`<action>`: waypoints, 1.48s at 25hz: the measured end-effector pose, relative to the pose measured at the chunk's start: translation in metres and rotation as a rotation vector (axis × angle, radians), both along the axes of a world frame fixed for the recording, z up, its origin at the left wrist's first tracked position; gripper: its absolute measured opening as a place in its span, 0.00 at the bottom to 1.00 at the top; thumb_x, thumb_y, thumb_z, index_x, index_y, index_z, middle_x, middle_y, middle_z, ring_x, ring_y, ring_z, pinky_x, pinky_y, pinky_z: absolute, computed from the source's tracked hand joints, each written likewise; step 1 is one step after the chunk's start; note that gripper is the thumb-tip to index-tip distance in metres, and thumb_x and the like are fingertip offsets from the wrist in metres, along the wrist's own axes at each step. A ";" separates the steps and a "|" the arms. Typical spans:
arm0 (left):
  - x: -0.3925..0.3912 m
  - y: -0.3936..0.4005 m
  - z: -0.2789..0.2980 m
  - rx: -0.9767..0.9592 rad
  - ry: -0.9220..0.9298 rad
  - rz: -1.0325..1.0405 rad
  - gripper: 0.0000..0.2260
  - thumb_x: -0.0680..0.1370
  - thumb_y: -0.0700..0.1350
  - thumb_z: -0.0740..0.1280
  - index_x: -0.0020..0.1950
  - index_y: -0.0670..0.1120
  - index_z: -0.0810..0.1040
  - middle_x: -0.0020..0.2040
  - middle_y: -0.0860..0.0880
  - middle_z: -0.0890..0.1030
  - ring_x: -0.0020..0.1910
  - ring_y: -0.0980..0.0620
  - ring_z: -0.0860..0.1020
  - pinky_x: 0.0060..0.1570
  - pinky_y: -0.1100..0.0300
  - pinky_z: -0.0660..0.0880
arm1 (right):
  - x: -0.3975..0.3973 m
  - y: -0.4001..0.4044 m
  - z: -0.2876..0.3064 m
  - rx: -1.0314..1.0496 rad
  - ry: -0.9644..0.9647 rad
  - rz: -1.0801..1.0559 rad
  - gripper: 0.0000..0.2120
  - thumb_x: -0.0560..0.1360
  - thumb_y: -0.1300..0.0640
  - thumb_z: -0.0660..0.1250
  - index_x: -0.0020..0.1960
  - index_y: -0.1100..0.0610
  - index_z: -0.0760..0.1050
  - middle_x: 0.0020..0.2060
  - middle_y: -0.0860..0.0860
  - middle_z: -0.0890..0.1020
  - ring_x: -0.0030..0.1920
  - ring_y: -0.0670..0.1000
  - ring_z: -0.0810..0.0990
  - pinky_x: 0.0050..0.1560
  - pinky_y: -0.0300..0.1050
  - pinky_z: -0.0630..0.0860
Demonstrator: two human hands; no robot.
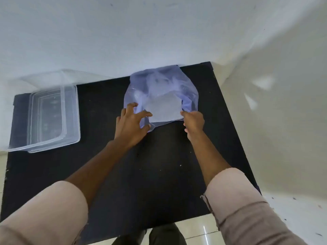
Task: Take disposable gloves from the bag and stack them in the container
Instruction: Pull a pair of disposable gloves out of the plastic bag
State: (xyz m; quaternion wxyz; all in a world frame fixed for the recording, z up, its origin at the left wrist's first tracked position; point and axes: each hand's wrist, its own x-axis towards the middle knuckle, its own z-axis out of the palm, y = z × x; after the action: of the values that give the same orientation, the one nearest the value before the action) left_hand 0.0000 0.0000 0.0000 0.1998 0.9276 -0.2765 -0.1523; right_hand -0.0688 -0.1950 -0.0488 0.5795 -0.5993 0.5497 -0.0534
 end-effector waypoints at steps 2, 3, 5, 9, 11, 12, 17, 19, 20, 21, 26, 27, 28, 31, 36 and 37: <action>0.006 -0.011 -0.006 0.045 0.034 0.023 0.19 0.74 0.53 0.70 0.66 0.56 0.76 0.75 0.44 0.62 0.73 0.38 0.64 0.66 0.35 0.66 | 0.010 -0.003 -0.003 0.030 0.047 -0.036 0.16 0.69 0.52 0.70 0.53 0.59 0.77 0.49 0.58 0.82 0.42 0.55 0.79 0.44 0.51 0.78; 0.010 -0.014 -0.012 0.068 0.043 0.023 0.21 0.75 0.54 0.70 0.67 0.57 0.75 0.76 0.44 0.61 0.74 0.37 0.62 0.66 0.34 0.66 | 0.013 -0.002 -0.005 0.045 0.057 -0.027 0.19 0.69 0.51 0.71 0.56 0.60 0.77 0.51 0.59 0.82 0.42 0.56 0.79 0.45 0.51 0.78; 0.015 -0.021 -0.022 0.099 0.074 0.046 0.23 0.76 0.55 0.68 0.70 0.57 0.72 0.77 0.44 0.59 0.75 0.37 0.60 0.66 0.34 0.66 | 0.019 0.001 -0.011 0.046 0.077 0.000 0.21 0.69 0.51 0.72 0.57 0.60 0.77 0.51 0.59 0.83 0.42 0.58 0.80 0.45 0.52 0.80; 0.029 -0.030 -0.031 0.139 0.087 0.107 0.27 0.77 0.53 0.67 0.75 0.53 0.65 0.77 0.44 0.61 0.73 0.37 0.63 0.65 0.36 0.67 | 0.031 0.000 -0.021 0.080 0.070 -0.082 0.16 0.67 0.53 0.74 0.49 0.61 0.79 0.45 0.56 0.83 0.40 0.57 0.81 0.44 0.51 0.82; 0.034 -0.035 -0.032 0.105 0.082 0.116 0.28 0.77 0.51 0.67 0.76 0.49 0.64 0.76 0.45 0.65 0.71 0.38 0.67 0.64 0.38 0.69 | 0.040 0.009 -0.021 0.122 -0.050 -0.154 0.07 0.67 0.57 0.73 0.40 0.60 0.77 0.38 0.55 0.81 0.37 0.55 0.79 0.36 0.48 0.78; 0.035 -0.035 -0.033 0.082 0.070 0.105 0.28 0.77 0.50 0.67 0.75 0.48 0.64 0.74 0.45 0.67 0.70 0.39 0.69 0.63 0.39 0.71 | 0.044 0.017 -0.018 0.140 -0.115 -0.176 0.07 0.68 0.58 0.72 0.39 0.59 0.75 0.36 0.54 0.80 0.36 0.53 0.78 0.35 0.47 0.77; 0.034 -0.035 -0.036 0.023 0.010 0.089 0.27 0.78 0.49 0.66 0.76 0.46 0.63 0.73 0.45 0.69 0.67 0.41 0.71 0.58 0.44 0.76 | 0.077 0.033 -0.025 0.232 -0.165 -0.372 0.25 0.66 0.56 0.78 0.61 0.55 0.75 0.56 0.54 0.82 0.53 0.57 0.82 0.53 0.60 0.82; 0.035 -0.033 -0.037 0.002 0.022 0.104 0.27 0.78 0.48 0.65 0.76 0.47 0.63 0.73 0.46 0.68 0.67 0.41 0.71 0.55 0.44 0.78 | 0.087 0.034 -0.023 0.373 -0.166 -0.439 0.18 0.67 0.58 0.77 0.53 0.56 0.76 0.54 0.55 0.80 0.51 0.59 0.80 0.51 0.62 0.81; 0.035 -0.032 -0.037 -0.008 0.029 0.107 0.26 0.79 0.48 0.64 0.76 0.47 0.63 0.73 0.46 0.68 0.67 0.41 0.71 0.54 0.44 0.78 | 0.090 0.035 -0.019 0.434 -0.192 -0.458 0.12 0.68 0.60 0.76 0.48 0.56 0.75 0.52 0.56 0.79 0.50 0.59 0.79 0.51 0.62 0.82; 0.035 -0.032 -0.036 -0.020 0.027 0.103 0.25 0.79 0.47 0.63 0.76 0.47 0.63 0.73 0.46 0.68 0.67 0.40 0.71 0.54 0.44 0.78 | 0.093 0.037 -0.015 0.467 -0.226 -0.471 0.09 0.70 0.62 0.73 0.44 0.55 0.74 0.51 0.57 0.79 0.50 0.59 0.79 0.49 0.60 0.82; 0.045 -0.031 -0.029 -0.096 -0.006 0.138 0.23 0.80 0.46 0.54 0.75 0.44 0.64 0.74 0.44 0.68 0.67 0.40 0.70 0.53 0.44 0.77 | 0.069 0.047 0.010 0.599 -0.511 -0.533 0.14 0.70 0.69 0.65 0.54 0.61 0.78 0.50 0.58 0.82 0.51 0.61 0.82 0.43 0.52 0.82; 0.047 -0.030 -0.028 -0.109 0.009 0.160 0.23 0.80 0.46 0.53 0.75 0.43 0.64 0.74 0.44 0.67 0.68 0.40 0.69 0.53 0.46 0.75 | 0.053 0.052 0.015 0.614 -0.549 -0.558 0.14 0.70 0.70 0.62 0.53 0.60 0.78 0.48 0.57 0.82 0.50 0.60 0.82 0.46 0.53 0.81; 0.049 -0.027 -0.028 -0.123 0.035 0.177 0.23 0.80 0.46 0.53 0.75 0.43 0.64 0.74 0.44 0.67 0.69 0.41 0.68 0.53 0.48 0.74 | 0.035 0.059 0.018 0.618 -0.578 -0.578 0.15 0.70 0.70 0.60 0.52 0.58 0.78 0.47 0.56 0.82 0.49 0.60 0.82 0.50 0.55 0.80; 0.049 -0.011 -0.028 -0.134 0.089 0.164 0.23 0.80 0.50 0.53 0.75 0.45 0.64 0.74 0.44 0.67 0.69 0.40 0.68 0.59 0.44 0.73 | -0.023 0.098 0.024 0.617 -0.561 -0.609 0.16 0.69 0.70 0.58 0.50 0.58 0.79 0.43 0.56 0.83 0.46 0.59 0.83 0.55 0.59 0.78; -0.020 0.089 -0.030 -0.330 0.103 0.261 0.21 0.79 0.57 0.56 0.67 0.50 0.72 0.69 0.43 0.70 0.65 0.44 0.72 0.62 0.43 0.72 | -0.095 0.201 0.015 0.633 -0.377 -0.673 0.18 0.72 0.65 0.62 0.61 0.61 0.77 0.56 0.63 0.82 0.55 0.64 0.82 0.61 0.63 0.76; -0.047 0.119 -0.032 -0.392 0.152 0.354 0.19 0.79 0.58 0.56 0.64 0.49 0.73 0.64 0.45 0.72 0.60 0.45 0.75 0.59 0.45 0.74 | -0.103 0.222 0.013 0.645 -0.341 -0.693 0.18 0.73 0.65 0.63 0.63 0.61 0.75 0.58 0.63 0.81 0.56 0.64 0.81 0.62 0.63 0.75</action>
State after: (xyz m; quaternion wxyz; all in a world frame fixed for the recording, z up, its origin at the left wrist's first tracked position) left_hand -0.0467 0.1185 -0.0325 0.4191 0.8910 -0.1185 -0.1279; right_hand -0.1718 0.0271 -0.0362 0.7649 -0.1548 0.6026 -0.1671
